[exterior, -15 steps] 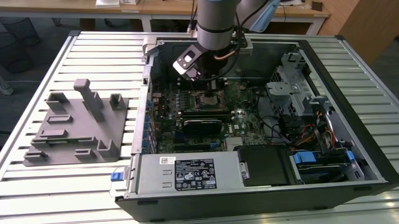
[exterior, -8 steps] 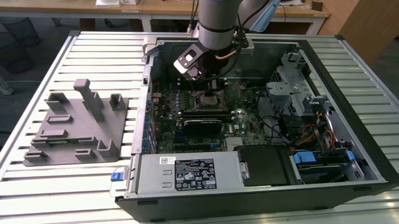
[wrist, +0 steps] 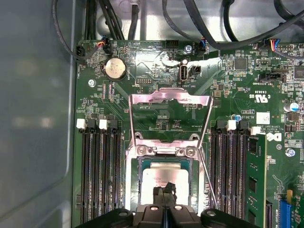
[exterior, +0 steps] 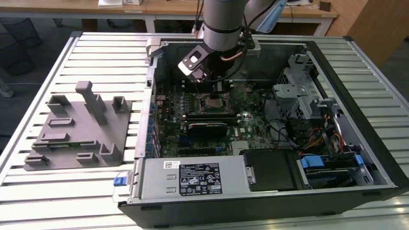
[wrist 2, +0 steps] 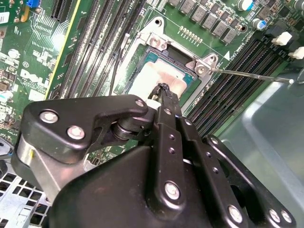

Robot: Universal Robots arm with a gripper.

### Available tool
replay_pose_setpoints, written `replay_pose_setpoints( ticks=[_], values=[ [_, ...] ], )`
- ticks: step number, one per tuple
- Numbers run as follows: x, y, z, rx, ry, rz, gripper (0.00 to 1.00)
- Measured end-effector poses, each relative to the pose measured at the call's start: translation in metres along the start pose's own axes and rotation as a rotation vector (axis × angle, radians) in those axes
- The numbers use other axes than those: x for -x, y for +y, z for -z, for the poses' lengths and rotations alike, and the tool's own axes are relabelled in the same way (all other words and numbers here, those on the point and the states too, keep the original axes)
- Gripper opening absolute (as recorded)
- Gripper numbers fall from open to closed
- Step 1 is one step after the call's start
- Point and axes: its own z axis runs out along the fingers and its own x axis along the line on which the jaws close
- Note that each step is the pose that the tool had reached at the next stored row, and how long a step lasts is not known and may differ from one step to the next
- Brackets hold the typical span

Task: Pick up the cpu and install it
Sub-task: 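Place the cpu into insertion slot, then close the cpu cover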

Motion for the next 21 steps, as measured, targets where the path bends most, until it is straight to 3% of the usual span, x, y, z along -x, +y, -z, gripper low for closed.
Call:
replay_pose_setpoints(
  ticks=[21],
  values=[
    [-0.0005,0.0002,0.0182,0.0,-0.0001,0.0,0.11]
  ],
)
